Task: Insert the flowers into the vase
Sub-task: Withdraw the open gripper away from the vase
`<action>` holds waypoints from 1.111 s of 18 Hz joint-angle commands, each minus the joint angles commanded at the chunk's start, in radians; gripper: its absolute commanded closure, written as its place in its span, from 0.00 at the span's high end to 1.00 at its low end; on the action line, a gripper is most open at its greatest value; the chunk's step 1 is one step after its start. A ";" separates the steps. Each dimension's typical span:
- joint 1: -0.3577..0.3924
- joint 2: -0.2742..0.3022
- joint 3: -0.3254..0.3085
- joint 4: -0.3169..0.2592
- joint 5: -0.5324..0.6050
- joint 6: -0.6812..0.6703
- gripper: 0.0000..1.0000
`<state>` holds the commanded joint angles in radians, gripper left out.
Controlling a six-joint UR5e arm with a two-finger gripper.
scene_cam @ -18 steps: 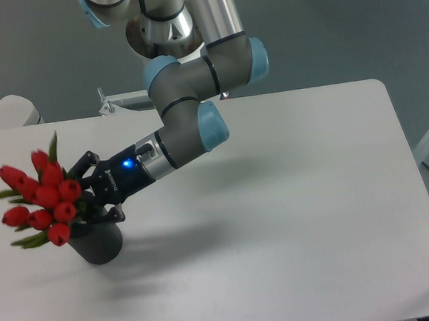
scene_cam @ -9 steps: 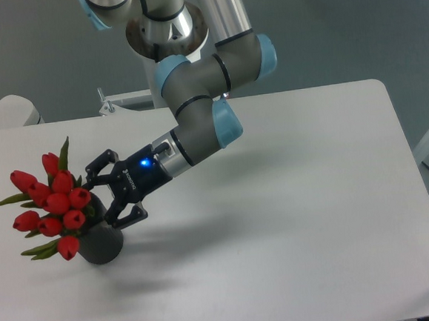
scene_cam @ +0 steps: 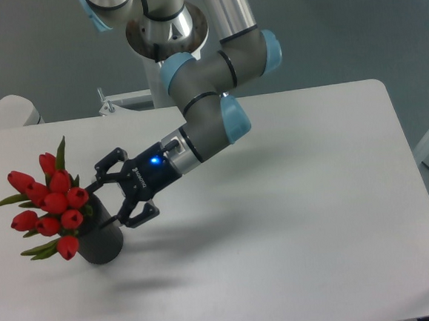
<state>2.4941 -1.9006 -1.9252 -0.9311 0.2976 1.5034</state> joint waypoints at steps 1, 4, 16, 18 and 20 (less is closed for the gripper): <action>0.011 -0.002 0.006 0.000 0.000 0.000 0.97; 0.066 -0.011 0.023 -0.002 0.002 0.001 1.00; 0.170 -0.115 0.251 -0.003 0.345 0.000 1.00; 0.173 -0.129 0.294 -0.011 0.434 0.000 1.00; 0.173 -0.135 0.319 -0.012 0.515 0.001 1.00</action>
<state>2.6676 -2.0356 -1.6062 -0.9434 0.8126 1.5048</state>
